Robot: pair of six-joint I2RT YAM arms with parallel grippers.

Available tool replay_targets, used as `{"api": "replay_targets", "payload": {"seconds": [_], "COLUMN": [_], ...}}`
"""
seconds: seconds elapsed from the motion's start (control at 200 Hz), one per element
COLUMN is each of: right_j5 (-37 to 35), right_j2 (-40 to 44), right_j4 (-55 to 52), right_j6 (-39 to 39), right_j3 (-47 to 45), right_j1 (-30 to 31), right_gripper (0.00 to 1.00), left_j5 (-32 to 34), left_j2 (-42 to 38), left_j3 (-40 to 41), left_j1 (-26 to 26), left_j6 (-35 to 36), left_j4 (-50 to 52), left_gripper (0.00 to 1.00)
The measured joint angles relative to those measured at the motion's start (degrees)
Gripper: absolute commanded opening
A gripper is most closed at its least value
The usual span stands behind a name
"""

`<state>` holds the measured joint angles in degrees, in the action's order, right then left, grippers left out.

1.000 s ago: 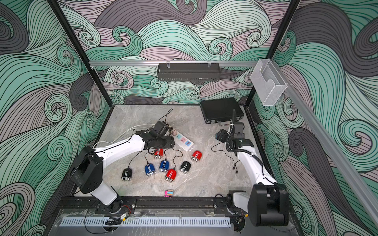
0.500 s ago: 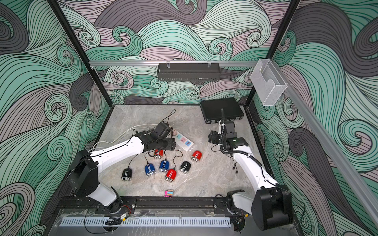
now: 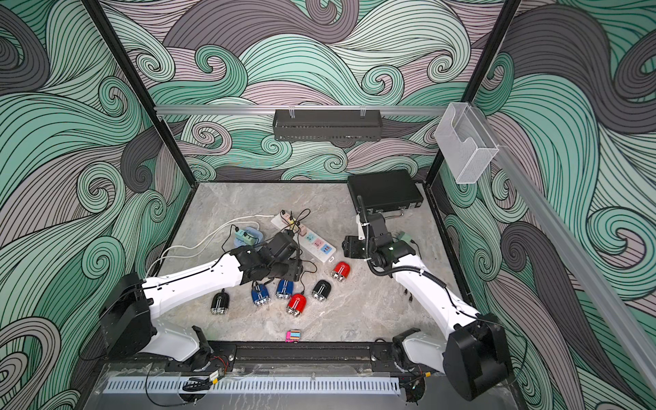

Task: Unplug the electric shaver
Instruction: Pick up the electric shaver from the center of the board.

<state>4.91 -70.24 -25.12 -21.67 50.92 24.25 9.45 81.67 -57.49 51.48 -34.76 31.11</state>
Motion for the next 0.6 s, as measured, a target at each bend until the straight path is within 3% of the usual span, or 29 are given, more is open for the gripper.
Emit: {"api": "replay_targets", "payload": {"seconds": [0.2,0.6], "right_j5": [-0.46,-1.09], "right_j2": [-0.92,-2.16], "right_j4": [0.02,1.14], "right_j6": [-0.11,-0.92], "right_j3": [-0.02,-1.95], "right_j1": [1.03,1.25], "right_gripper": [0.67,0.67], "left_j5": [0.57,2.62], "left_j2": [-3.45,-0.31], "left_j3": [2.45,4.37], "left_j1": [2.38,10.91], "left_j6": [-0.26,-0.2], "left_j4": [0.24,1.36], "left_gripper": [0.7,0.71]}}
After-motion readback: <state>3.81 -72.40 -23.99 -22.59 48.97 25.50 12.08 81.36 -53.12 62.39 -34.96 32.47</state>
